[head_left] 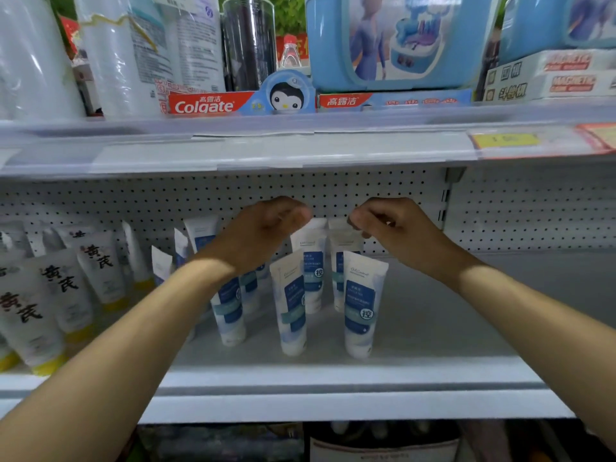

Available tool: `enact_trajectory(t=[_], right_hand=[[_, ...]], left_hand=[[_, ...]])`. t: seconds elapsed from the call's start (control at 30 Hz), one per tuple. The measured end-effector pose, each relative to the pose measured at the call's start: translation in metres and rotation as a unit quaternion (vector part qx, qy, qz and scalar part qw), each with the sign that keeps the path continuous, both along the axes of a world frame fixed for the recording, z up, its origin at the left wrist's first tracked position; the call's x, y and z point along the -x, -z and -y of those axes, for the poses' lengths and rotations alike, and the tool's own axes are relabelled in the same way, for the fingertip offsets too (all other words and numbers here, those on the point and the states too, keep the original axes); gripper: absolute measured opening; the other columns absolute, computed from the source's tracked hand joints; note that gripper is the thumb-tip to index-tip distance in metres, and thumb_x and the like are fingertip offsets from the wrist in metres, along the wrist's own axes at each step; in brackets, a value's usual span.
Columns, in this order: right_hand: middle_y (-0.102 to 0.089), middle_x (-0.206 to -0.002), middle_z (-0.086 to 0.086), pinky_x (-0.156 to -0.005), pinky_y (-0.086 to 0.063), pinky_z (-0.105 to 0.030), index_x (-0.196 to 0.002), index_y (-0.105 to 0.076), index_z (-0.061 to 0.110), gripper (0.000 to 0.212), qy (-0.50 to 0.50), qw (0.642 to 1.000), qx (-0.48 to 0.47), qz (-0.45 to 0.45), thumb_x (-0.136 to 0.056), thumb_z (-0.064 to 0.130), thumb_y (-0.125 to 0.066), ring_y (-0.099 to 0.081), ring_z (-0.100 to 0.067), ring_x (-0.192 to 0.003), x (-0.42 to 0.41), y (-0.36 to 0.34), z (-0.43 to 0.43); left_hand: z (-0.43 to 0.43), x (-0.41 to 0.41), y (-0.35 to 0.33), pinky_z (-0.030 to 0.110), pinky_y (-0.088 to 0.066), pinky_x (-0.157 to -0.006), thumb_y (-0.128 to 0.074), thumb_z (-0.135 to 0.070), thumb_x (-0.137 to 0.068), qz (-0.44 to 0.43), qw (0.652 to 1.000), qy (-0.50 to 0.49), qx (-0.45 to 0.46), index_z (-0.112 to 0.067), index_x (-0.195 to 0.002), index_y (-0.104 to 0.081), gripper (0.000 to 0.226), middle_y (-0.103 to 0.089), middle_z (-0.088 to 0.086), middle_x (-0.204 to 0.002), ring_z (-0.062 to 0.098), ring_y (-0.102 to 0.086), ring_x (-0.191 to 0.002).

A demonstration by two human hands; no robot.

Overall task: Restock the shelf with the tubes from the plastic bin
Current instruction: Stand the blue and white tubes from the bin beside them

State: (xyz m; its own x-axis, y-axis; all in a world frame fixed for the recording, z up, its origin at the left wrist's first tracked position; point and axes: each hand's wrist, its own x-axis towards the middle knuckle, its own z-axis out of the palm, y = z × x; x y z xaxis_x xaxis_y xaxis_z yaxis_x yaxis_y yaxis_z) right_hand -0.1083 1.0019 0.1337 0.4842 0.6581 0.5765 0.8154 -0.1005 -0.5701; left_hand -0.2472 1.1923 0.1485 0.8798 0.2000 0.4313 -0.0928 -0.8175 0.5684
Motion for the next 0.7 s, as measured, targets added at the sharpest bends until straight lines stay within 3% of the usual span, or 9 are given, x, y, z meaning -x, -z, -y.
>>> enact_trajectory(t=[0.07, 0.2, 0.3, 0.4, 0.6, 0.7], right_hand=[[-0.071, -0.088, 0.008, -0.068, -0.052, -0.022, -0.089, -0.070, 0.019, 0.038, -0.016, 0.998, 0.009, -0.053, -0.085, 0.053, -0.054, -0.064, -0.009, -0.083, 0.014, 0.001, 0.006], [-0.062, -0.106, 0.014, -0.077, -0.050, -0.023, -0.110, -0.061, 0.029, 0.063, 0.021, 0.989, 0.091, -0.114, -0.062, 0.070, -0.057, -0.059, -0.007, -0.095, 0.030, 0.011, 0.018], [-0.059, -0.114, 0.011, -0.085, -0.052, -0.030, -0.125, -0.049, 0.028, 0.071, 0.050, 0.976, 0.111, -0.178, -0.066, 0.054, -0.077, -0.058, -0.009, -0.101, 0.035, 0.036, 0.021], [-0.066, -0.108, 0.010, -0.082, -0.055, -0.033, -0.118, -0.049, 0.026, 0.070, 0.060, 0.964, 0.090, -0.244, -0.060, 0.035, -0.088, -0.064, -0.009, -0.094, 0.038, 0.073, 0.023], [-0.068, -0.094, 0.009, -0.066, -0.048, -0.020, -0.107, -0.060, 0.022, 0.048, 0.087, 0.963, 0.123, -0.222, -0.066, 0.023, -0.086, -0.063, -0.005, -0.079, 0.036, 0.107, 0.018], [-0.069, -0.093, 0.006, -0.071, -0.048, -0.023, -0.106, -0.063, 0.019, 0.041, 0.085, 0.963, 0.131, -0.220, -0.071, 0.017, -0.083, -0.064, -0.009, -0.080, 0.027, 0.108, 0.016]], left_hand=[[0.006, 0.003, 0.009, 0.007, -0.042, -0.076, -0.048, -0.051, -0.091, 0.007, 0.999, -0.032, 0.022, -0.029, -0.135, -0.045, 0.050, -0.054, -0.009, -0.124, 0.001, -0.054, -0.100], [0.015, 0.012, 0.040, 0.030, -0.047, -0.091, -0.070, -0.045, -0.079, 0.031, 0.991, -0.104, 0.073, -0.028, -0.141, -0.030, 0.076, -0.042, -0.008, -0.125, 0.011, -0.050, -0.107], [0.019, 0.018, 0.075, 0.038, -0.051, -0.094, -0.079, -0.034, -0.073, 0.049, 0.981, -0.116, 0.148, -0.026, -0.136, -0.030, 0.080, -0.048, 0.001, -0.125, 0.019, -0.056, -0.110], [0.026, 0.026, 0.106, 0.042, -0.053, -0.092, -0.082, -0.035, -0.070, 0.020, 0.979, -0.106, 0.176, -0.025, -0.131, -0.031, 0.080, -0.054, 0.001, -0.124, 0.017, -0.059, -0.108], [0.024, 0.016, 0.128, 0.038, -0.054, -0.089, -0.085, -0.024, -0.067, -0.054, 0.973, -0.139, 0.177, -0.028, -0.112, -0.050, 0.057, -0.067, -0.007, -0.110, 0.013, -0.065, -0.097], [0.022, 0.009, 0.125, 0.026, -0.050, -0.081, -0.081, -0.016, -0.072, -0.074, 0.974, -0.114, 0.181, -0.028, -0.107, -0.055, 0.045, -0.066, -0.010, -0.100, 0.009, -0.063, -0.090]])
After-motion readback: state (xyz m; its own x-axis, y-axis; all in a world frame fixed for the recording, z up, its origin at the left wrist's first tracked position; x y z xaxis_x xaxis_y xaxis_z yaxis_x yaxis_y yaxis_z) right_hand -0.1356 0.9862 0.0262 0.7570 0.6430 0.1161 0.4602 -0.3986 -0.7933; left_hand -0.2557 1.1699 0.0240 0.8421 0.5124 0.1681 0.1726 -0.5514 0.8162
